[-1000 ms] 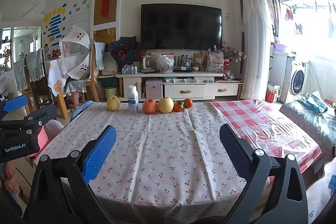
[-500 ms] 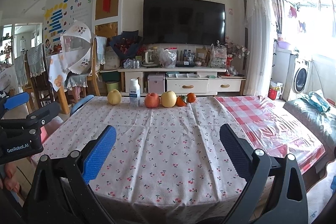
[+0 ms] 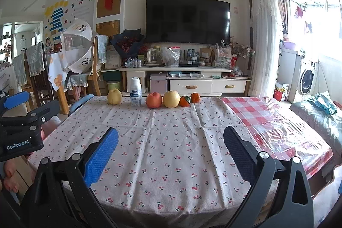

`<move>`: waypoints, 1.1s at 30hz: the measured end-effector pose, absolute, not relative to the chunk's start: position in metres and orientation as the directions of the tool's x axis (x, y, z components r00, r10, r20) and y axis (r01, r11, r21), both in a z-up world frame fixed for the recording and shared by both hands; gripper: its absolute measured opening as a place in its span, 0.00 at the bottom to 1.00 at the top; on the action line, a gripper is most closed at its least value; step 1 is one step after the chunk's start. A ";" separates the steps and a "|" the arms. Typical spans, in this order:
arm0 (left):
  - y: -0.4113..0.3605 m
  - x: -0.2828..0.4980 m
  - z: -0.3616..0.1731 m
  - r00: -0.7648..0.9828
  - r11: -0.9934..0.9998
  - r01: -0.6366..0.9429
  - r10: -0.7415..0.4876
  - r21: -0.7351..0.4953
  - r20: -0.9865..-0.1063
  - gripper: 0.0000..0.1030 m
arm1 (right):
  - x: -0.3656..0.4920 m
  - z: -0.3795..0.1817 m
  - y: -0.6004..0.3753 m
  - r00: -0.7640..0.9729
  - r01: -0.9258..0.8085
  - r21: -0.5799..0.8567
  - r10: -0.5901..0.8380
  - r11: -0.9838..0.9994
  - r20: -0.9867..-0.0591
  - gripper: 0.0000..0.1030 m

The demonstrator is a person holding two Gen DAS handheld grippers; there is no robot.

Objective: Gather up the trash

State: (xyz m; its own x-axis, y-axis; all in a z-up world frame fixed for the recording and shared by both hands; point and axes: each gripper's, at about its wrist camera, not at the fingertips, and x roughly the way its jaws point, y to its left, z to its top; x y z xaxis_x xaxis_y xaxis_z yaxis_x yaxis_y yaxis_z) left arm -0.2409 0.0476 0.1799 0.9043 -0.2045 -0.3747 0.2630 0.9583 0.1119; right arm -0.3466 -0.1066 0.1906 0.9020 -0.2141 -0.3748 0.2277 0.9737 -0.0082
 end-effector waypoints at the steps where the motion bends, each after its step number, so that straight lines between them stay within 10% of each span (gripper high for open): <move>1: 0.047 -0.239 0.179 0.905 0.959 0.261 -0.203 0.111 -0.374 0.96 | -0.346 0.190 -0.107 0.902 0.227 -0.007 -0.213 0.974 -0.375 0.95; 33: 0.007 -0.172 0.124 0.855 0.941 0.314 -0.221 0.128 -0.470 0.96 | -0.295 0.150 -0.134 0.857 0.261 0.038 -0.213 0.965 -0.469 0.95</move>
State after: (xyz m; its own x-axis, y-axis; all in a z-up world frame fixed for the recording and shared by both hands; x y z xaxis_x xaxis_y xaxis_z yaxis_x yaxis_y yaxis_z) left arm -0.1722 0.0065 0.1239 0.8545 -0.2214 -0.4698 0.3141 0.9407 0.1281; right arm -0.2951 -0.1339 0.1503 0.8573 -0.2132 -0.4686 0.2608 0.9646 0.0382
